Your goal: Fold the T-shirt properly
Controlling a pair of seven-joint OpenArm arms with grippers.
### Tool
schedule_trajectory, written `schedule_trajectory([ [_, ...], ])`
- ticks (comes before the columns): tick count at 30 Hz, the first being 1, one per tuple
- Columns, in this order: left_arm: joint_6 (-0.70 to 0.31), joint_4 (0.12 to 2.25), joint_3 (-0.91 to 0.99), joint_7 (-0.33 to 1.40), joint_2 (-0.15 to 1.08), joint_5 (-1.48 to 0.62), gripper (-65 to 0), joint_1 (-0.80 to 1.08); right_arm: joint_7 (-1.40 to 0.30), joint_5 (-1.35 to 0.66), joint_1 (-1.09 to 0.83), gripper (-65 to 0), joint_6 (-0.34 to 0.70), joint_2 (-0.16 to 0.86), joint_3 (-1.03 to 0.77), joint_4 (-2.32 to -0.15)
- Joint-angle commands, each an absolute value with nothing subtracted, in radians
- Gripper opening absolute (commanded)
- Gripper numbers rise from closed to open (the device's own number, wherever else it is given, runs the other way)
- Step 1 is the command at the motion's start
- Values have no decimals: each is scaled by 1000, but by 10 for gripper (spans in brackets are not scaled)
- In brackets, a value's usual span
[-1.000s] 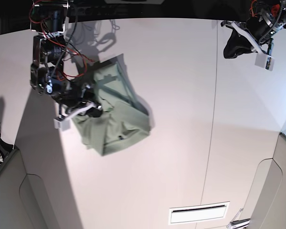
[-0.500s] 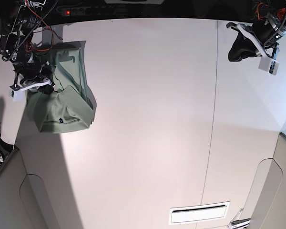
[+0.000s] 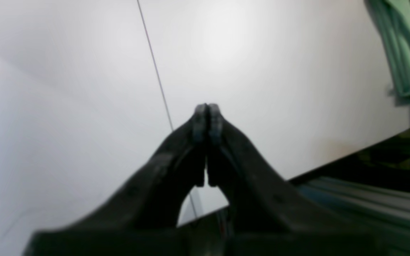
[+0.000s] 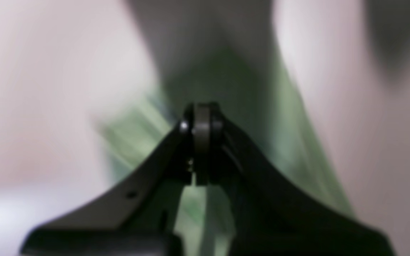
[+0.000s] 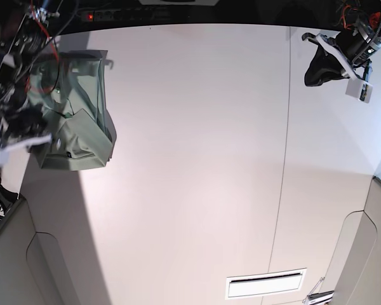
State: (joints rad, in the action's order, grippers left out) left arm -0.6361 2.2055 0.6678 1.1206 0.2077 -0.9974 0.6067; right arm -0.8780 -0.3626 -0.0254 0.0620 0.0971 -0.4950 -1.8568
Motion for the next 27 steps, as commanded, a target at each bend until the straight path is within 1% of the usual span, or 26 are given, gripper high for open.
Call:
schedule_trajectory([
  [1,-645,2224,673,1095,216,-1013,-650,612,-864,-367,-1,-650,82,105,-495,-1897],
  [4,-645,2224,674,1094,216,-1013,-650,612,-878,-393,39,-650,122,105,-495,-1990],
  [7,-671,2225,687,1096,216,-1013,-650,612,-909,-433,27,-650,187,105,-495,-2108],
  [10,-671,2239,723,1100,215,-1013,-650,617,-921,-493,-44,-650,250,123,-495,-2228],
  [14,-670,2278,817,1105,216,-1014,-650,618,-944,-537,-178,-650,297,178,-495,-2356],
  [16,-670,2290,871,1135,216,-1032,-650,618,-970,-539,-245,-650,311,215,-495,-2356],
  [18,-670,2291,925,1211,216,-1095,-650,619,-1013,-539,-315,-650,323,253,-495,-2356],
  [21,-671,2291,998,1324,216,-1203,-650,648,-1128,-540,-411,-650,340,303,-495,-2356],
  [24,-670,2291,1066,1335,216,-1269,-650,726,-1242,-540,-500,-650,368,344,-496,-2356],
  [27,-657,2291,1121,1366,216,-1312,-650,812,-1267,-540,-614,-650,404,374,-496,-2356],
])
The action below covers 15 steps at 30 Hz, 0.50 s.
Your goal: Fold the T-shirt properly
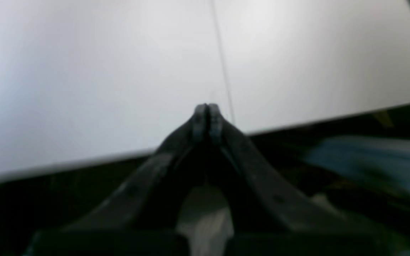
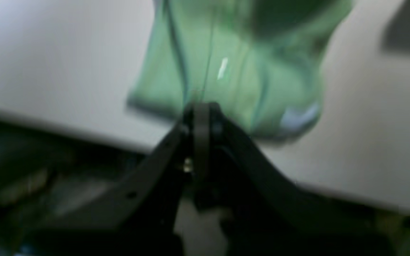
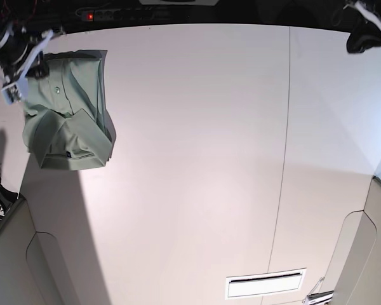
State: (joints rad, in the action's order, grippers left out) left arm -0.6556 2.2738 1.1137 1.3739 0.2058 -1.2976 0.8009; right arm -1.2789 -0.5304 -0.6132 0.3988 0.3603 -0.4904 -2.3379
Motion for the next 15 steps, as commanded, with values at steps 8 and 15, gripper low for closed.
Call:
schedule_trajectory([
  [8,-588,2290,1167,1396,216,-1324,-650,1007,-1348,-542,-908,-650,427,387,-495,-2356],
  [15,-596,2289,1151,1396,217,-1198,-650,1135,-1342,-543,-1110,-650,473,387,-495,-2356],
])
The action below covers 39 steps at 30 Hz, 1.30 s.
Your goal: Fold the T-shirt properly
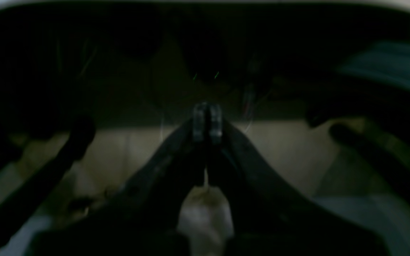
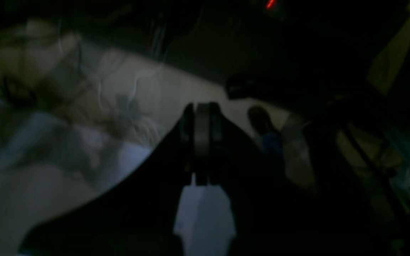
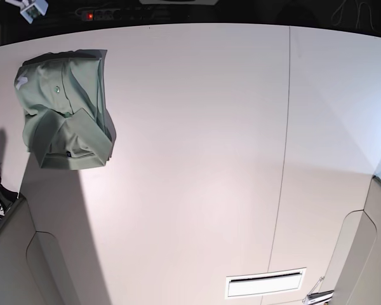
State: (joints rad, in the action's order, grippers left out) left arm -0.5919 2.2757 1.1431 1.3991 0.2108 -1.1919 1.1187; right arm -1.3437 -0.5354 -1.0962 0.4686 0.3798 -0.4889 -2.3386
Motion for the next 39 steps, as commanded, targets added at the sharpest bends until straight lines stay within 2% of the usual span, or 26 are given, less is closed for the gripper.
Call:
schedule_trajectory([
  [1,-596,2286,1139,1396,217,-1183,-650,1149,-1332,-543,-1126,-650,485,388,-495,-2339],
  [6,-596,2193,971,1396,231,-1074,-650,1169,-1181,-543,-1136,-650,542,399,-489,-2120],
  [9,-595,2057,774,1376,282,-970,-650,1168,-1129,-543,-1091,-650,550,471,-424,-1942],
  [13,-595,1803,449,1129,356,-813,-650,1131,-1014,-537,-963,-650,550,576,-265,-1652],
  [16,-595,1589,213,986,367,-672,-650,1012,-948,-501,-811,-650,550,621,-116,-1421],
  [21,-595,1196,-86,657,328,-443,-650,753,-785,-435,-547,-650,550,598,131,-1081],
  [23,-594,1035,-153,516,294,-358,-650,653,-723,-397,-460,-650,546,568,223,-978],
  [26,-577,803,-200,394,239,-252,-650,510,-672,-377,-350,-650,517,508,320,-857],
  [28,-498,670,-204,339,207,-212,-650,426,-636,-377,-290,-650,460,461,354,-797],
  [32,-273,487,-204,161,170,-197,-650,307,-553,-377,-211,-650,337,375,364,-728],
  [35,-139,429,-204,84,163,-197,-650,241,-473,-377,-170,-650,277,326,364,-711],
  [39,-19,422,-204,52,164,-198,-650,197,-405,-377,-142,-650,206,268,364,-709],
])
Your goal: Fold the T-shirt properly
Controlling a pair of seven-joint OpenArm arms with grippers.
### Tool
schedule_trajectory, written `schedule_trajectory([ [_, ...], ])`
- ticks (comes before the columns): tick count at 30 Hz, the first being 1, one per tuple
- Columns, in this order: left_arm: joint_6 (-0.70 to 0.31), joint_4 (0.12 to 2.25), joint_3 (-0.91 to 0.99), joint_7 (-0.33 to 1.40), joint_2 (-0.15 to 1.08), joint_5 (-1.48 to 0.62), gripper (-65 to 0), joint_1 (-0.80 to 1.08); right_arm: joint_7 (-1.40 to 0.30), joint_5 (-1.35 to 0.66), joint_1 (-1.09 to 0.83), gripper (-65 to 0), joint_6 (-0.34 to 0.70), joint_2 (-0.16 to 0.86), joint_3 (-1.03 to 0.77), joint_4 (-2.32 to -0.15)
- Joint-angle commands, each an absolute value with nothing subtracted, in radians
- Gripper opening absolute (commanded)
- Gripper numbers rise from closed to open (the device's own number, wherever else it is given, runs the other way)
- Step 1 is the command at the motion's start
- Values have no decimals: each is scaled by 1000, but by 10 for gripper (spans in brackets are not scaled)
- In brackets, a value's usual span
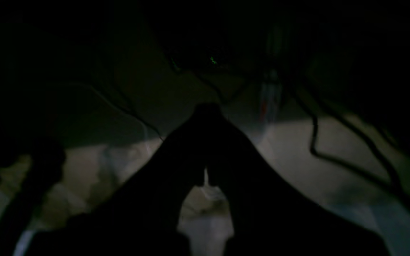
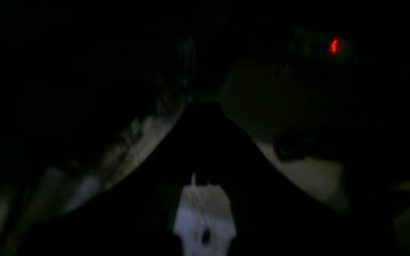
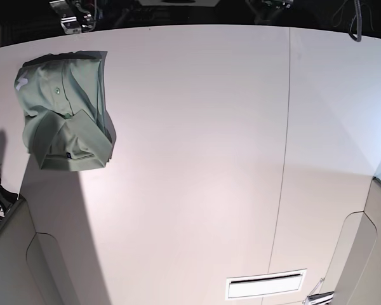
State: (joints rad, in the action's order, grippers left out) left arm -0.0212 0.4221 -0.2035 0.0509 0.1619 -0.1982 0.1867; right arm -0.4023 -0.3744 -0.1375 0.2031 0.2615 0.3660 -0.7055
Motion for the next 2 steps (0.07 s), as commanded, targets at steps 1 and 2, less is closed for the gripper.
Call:
schedule_trajectory([
  [1,-10,422,-204,40,163,-198,-650,194,-401,-377,-139,-650,196,255,364,-709],
  [2,-11,422,-204,22,163,-198,-650,191,-398,-377,-136,-650,186,244,364,-709],
])
